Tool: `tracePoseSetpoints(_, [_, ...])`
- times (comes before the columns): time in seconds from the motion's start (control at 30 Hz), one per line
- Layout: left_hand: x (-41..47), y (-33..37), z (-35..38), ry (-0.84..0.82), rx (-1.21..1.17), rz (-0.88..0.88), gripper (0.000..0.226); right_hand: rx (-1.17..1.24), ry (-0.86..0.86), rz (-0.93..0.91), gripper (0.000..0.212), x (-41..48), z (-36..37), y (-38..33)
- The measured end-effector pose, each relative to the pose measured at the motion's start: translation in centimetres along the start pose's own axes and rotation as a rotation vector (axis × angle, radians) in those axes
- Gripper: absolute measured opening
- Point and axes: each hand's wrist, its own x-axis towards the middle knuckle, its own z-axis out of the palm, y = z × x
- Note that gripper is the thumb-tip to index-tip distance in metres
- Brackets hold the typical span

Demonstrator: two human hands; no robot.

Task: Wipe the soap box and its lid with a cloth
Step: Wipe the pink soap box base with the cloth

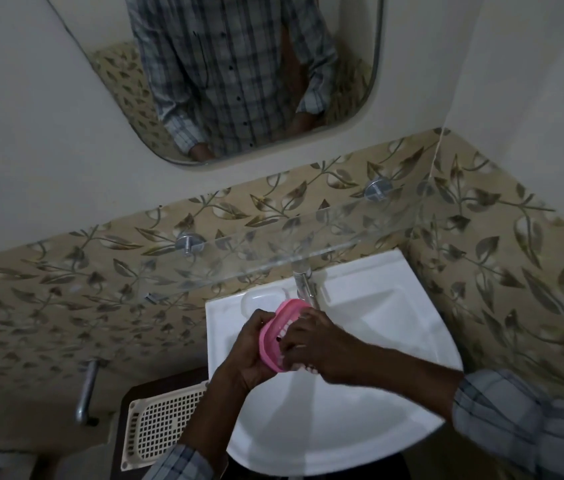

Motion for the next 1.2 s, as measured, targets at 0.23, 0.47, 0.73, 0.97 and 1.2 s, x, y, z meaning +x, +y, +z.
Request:
tracePoseSetpoints(0.23, [0.4, 0.3, -0.2, 0.025, -0.072, 0.117, 0.052, 0.083, 0.240, 0.272, 0.034, 0.2, -3.4, 3.3])
tracePoseSetpoints(0.47, [1.6, -0.4, 0.9, 0.115, -0.126, 0.181, 0.063, 0.440, 0.518, 0.722, 0.058, 1.5, 4.9, -4.6])
tracePoseSetpoints(0.73, [1.1, 0.0, -0.5, 0.103, 0.027, 0.065, 0.043, -0.183, 0.288, -0.042, 0.024, -1.0, 1.3, 4.6])
tracePoseSetpoints(0.97, [0.9, -0.4, -0.3, 0.179, 0.043, 0.125, 0.037, -0.014, 0.066, 0.081, 0.036, 0.0, 1.6, 4.5])
tracePoseSetpoints(1.2, [1.8, -2.3, 0.0, 0.346, 0.055, 0.361, 0.049, 0.936, 0.455, 0.987, 0.038, 3.2, 2.9, -4.3])
